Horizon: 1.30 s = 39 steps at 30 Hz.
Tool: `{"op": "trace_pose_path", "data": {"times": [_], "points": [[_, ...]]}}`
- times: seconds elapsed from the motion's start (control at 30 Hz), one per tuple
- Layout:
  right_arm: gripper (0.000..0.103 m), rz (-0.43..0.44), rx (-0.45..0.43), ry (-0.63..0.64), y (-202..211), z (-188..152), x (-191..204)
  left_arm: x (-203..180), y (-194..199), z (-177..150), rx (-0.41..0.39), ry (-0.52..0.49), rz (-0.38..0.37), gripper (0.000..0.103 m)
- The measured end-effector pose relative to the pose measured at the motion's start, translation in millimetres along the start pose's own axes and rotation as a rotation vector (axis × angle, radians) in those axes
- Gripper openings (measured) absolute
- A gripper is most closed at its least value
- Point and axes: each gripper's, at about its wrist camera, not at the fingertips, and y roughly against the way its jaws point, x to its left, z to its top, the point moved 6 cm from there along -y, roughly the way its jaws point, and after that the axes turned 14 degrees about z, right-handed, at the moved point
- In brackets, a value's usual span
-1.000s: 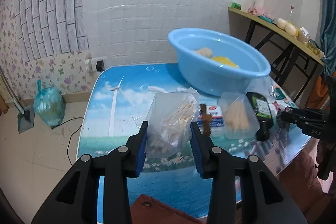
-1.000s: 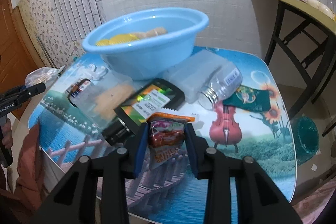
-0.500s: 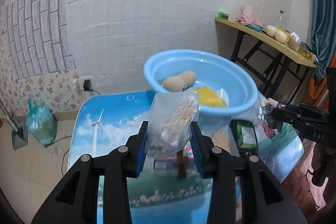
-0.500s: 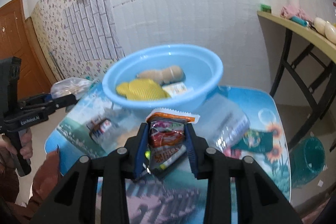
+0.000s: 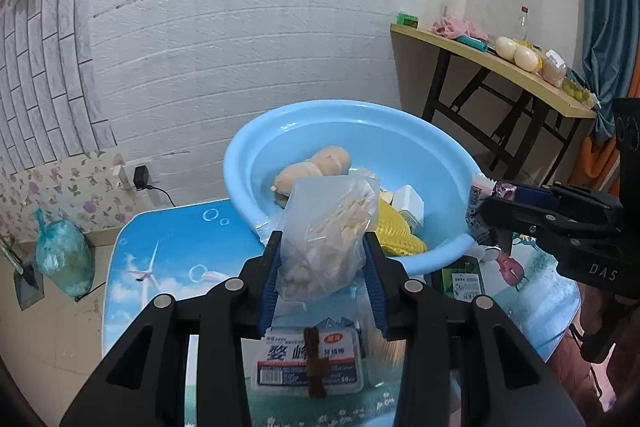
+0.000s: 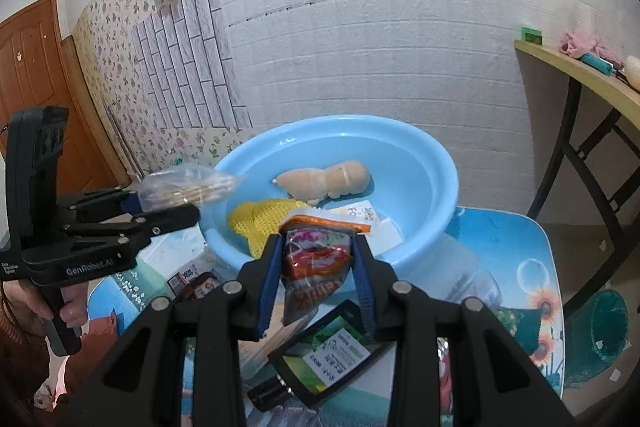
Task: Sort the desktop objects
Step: 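Lift the swab bag and snack bag into the blue basin and release both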
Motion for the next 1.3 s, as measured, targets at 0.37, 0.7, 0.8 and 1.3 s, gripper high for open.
{"op": "trace_pose_path", "data": {"times": [0.37, 0.7, 0.8, 1.3], "points": [[0.035, 0.023, -0.009, -0.035, -16, 4, -12, -11, -18, 10, 0.004, -0.034, -0.004, 0.042], [0.039, 0.002, -0.026, -0.052, -18, 7, -18, -22, -18, 9, -0.008, -0.047, -0.021, 0.072], [0.039, 0.000, -0.028, -0.052, -16, 7, -18, -22, -16, 9, -0.002, -0.044, -0.023, 0.076], [0.039, -0.013, 0.009, -0.032, -10, -9, -6, -9, -2, -19, 0.039, -0.018, -0.006, 0.078]]}}
